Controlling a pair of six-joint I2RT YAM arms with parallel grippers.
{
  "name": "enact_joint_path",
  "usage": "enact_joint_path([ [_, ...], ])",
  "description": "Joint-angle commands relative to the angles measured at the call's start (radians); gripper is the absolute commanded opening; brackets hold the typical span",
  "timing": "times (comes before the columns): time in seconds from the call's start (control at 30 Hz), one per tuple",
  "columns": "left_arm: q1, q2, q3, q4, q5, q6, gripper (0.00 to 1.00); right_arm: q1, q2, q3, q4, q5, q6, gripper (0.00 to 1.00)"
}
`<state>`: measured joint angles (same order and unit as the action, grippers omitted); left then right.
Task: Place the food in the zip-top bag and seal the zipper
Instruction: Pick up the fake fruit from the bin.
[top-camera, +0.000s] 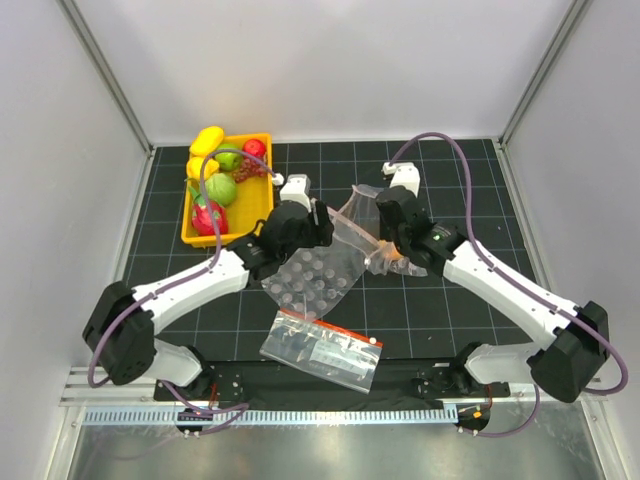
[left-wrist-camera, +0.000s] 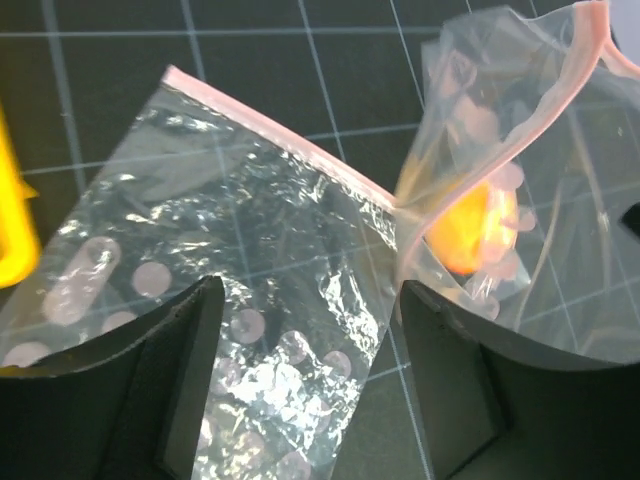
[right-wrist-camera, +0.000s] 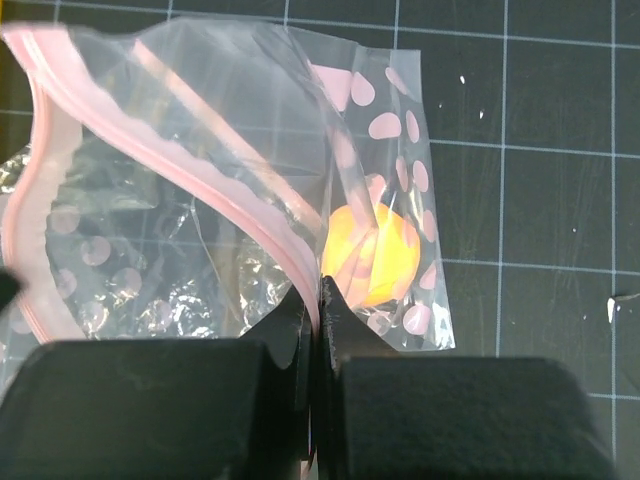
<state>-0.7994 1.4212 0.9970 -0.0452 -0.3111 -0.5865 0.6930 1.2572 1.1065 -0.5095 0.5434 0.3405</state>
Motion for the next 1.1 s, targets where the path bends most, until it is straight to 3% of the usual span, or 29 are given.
enact_joint_path([
  [0.0, 0.008, -0.138, -0.018, 0.013, -0.139, 0.059, 0.76, 0.008, 0.012, 0.039, 0.02, 0.036, 0.029, 0.01],
  [0.03, 0.008, -0.16, -0.027, 0.007, -0.164, 0.059, 0.88, 0.007, 0.005, 0.023, 0.034, 0.032, 0.029, 0.01],
  [0.13, 0.009, -0.234, -0.037, -0.057, -0.313, 0.047, 1.0, 0.008, -0.018, -0.005, 0.074, 0.023, 0.031, 0.01],
  [0.23, 0.023, -0.278, -0.029, -0.111, -0.411, 0.043, 1.0, 0.008, -0.027, -0.019, 0.095, 0.012, 0.032, 0.01],
  [0.4, 0.083, -0.28, 0.006, -0.154, -0.404, 0.002, 1.0, 0.008, -0.036, -0.028, 0.101, 0.012, 0.022, 0.01],
  [0.5, 0.181, -0.228, 0.063, -0.191, -0.336, -0.062, 1.0, 0.008, -0.054, -0.051, 0.126, 0.012, 0.015, 0.01],
  [0.7, 0.331, -0.052, 0.224, -0.252, -0.332, -0.059, 1.0, 0.01, -0.076, -0.066, 0.143, 0.001, 0.009, 0.01],
  [1.07, 0.517, 0.362, 0.666, -0.517, -0.358, 0.098, 1.0, 0.01, -0.065, -0.08, 0.163, -0.026, 0.014, 0.01],
])
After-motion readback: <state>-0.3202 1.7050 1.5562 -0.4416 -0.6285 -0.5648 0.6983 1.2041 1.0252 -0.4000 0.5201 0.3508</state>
